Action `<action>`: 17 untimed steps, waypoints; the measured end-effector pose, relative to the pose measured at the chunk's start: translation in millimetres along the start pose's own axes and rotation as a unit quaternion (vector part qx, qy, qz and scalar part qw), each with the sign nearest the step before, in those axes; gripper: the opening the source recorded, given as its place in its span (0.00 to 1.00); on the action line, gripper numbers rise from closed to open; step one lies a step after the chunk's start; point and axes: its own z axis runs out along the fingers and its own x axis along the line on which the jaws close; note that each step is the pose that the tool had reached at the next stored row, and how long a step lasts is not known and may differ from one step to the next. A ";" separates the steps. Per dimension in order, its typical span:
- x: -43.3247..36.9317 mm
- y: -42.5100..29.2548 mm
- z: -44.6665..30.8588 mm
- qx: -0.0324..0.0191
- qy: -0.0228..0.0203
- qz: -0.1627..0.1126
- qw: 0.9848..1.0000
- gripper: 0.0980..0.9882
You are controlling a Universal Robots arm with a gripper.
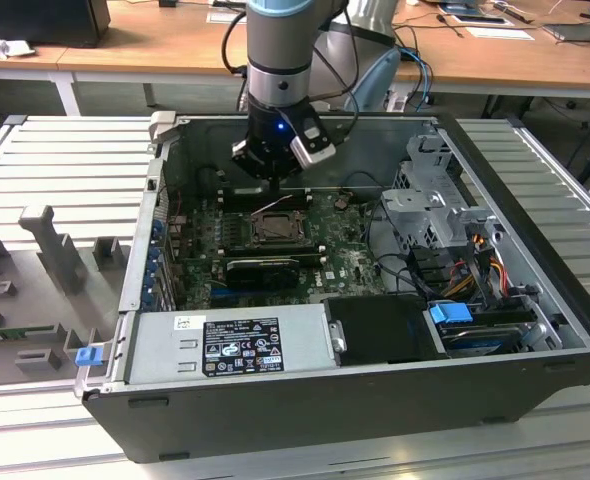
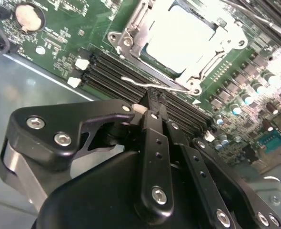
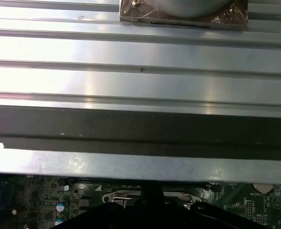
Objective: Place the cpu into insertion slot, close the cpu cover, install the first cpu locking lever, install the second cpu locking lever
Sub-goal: 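Install the first cpu locking lever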
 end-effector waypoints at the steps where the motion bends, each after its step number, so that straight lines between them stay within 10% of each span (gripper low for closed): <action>1: -1.8 -0.3 1.8 0.000 0.000 0.000 1.000 0.01; 17: -14.9 -2.9 18.9 0.000 0.000 -0.001 1.000 0.01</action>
